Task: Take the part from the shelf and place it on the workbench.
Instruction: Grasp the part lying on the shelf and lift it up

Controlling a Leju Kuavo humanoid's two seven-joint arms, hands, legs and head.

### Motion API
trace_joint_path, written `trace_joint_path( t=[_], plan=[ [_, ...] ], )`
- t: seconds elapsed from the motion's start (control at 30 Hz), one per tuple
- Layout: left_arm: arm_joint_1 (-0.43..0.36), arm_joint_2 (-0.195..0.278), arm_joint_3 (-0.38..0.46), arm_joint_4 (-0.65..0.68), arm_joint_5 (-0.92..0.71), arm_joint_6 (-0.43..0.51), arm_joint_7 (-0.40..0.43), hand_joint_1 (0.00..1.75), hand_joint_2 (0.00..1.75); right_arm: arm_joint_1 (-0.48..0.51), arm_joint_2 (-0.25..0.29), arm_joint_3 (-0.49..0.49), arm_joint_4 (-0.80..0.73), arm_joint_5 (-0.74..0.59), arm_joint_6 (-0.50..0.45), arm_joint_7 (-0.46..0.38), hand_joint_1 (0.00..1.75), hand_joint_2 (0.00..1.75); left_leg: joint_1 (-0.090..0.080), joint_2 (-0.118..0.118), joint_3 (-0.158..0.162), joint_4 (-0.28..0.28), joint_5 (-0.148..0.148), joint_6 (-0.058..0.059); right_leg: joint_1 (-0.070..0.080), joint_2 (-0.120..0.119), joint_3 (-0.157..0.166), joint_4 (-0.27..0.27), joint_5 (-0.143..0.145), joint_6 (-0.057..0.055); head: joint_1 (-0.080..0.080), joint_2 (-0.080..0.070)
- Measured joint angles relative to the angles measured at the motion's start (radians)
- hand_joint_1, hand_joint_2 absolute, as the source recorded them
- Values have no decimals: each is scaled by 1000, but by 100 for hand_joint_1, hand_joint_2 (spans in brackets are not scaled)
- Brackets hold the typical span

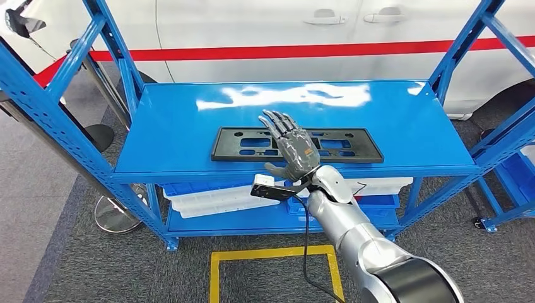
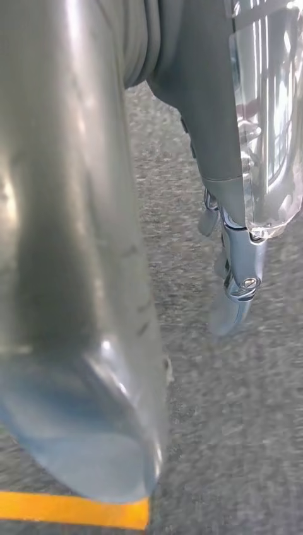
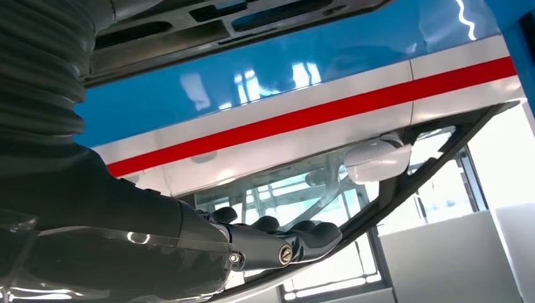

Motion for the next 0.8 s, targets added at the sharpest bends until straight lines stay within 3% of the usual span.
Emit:
trace_joint_path(
  t=[0.03, 0.07, 0.1, 0.17, 0.23, 0.37, 0.43, 0.5, 0.57, 0.6, 0.63, 0.7, 0.73, 0.8],
  plan=[
    [0, 0, 0, 0, 0, 0, -1, 0, 0, -4, 0, 0, 14, -3, 0, 2, 0, 175, -1, -1, 1, 1, -2, 1, 0, 0, -33, 55, -13, 1, 0, 0],
    [1, 0, 0, 0, 1, 1, -2, 0, 0, -8, 0, 0, 27, -5, 0, 5, 0, 175, -2, -2, 3, 1, -4, 2, 0, 0, -53, 81, -9, 0, 0, 0],
    [2, -1, 0, 0, 1, 1, -3, 0, 0, -11, 1, 1, 38, -6, 1, 8, 0, 175, -3, -4, 5, 2, -6, 2, 0, 0, -52, 63, 16, -2, 0, 0],
    [3, -1, 0, 0, 2, 2, -9, 0, 0, -25, 3, 4, 58, -8, 4, 15, 0, 175, -4, -6, 13, 5, -14, -2, 2, 0, 1, -71, 98, -13, 0, 0],
    [2, -3, 0, 1, 2, 4, -19, 0, 0, -47, 8, 6, 78, -9, 14, 26, 0, 175, -8, -6, 16, 10, -22, -10, 7, 0, 51, -185, 143, -23, 0, 0],
    [4, -7, 1, 2, 3, 8, -35, 0, 0, -72, 16, 11, 110, -12, 47, 49, 0, 175, -9, -5, 18, 13, -33, -31, 8, 1, 65, -214, 143, -37, 0, 0],
    [4, -7, 1, 2, 7, 9, -39, 0, 0, -88, 22, 14, 124, -15, 64, 59, 0, 175, -7, -2, -6, 69, -69, -43, 3, 1, 71, -222, 144, -46, 0, 0],
    [5, -7, 2, 2, 11, 10, -40, 0, 0, -101, 26, 14, 137, -17, 75, 66, 0, 175, -3, -1, -71, 202, -131, -54, 2, -1, 74, -222, 142, -52, 0, 0],
    [7, -8, 2, 3, 13, 11, -40, 0, 0, -105, 28, 15, 149, -18, 85, 71, 0, 175, 0, -1, -124, 297, -153, -61, 3, -1, 76, -221, 139, -54, 0, 0],
    [9, -8, 2, 3, 15, 12, -41, 0, 0, -107, 29, 15, 155, -18, 90, 73, 0, 175, 2, -1, -124, 288, -133, -62, 2, 0, 78, -220, 137, -53, 0, 0],
    [10, -8, 2, 3, 17, 14, -44, 0, 0, -110, 31, 15, 159, -18, 97, 76, 0, 175, 3, 0, -104, 239, -97, -62, 2, 1, 80, -218, 134, -51, 0, 0],
    [10, -8, 3, 3, 22, 17, -52, 0, 0, -120, 36, 16, 167, -18, 109, 82, 0, 175, 3, 1, -40, 95, -27, -58, 3, 3, 84, -213, 127, -45, 0, 0],
    [9, -8, 4, 3, 24, 18, -56, 0, 0, -127, 39, 16, 171, -18, 114, 84, 0, 175, 2, 1, -16, 46, -10, -52, 5, 3, 84, -210, 125, -41, 0, 0],
    [9, -8, 7, 4, 28, 22, -61, 0, 0, -135, 43, 17, 178, -18, 120, 87, 0, 175, -3, 0, -3, 16, -11, -39, 8, 4, 83, -210, 124, -32, 0, 0]
  ],
)
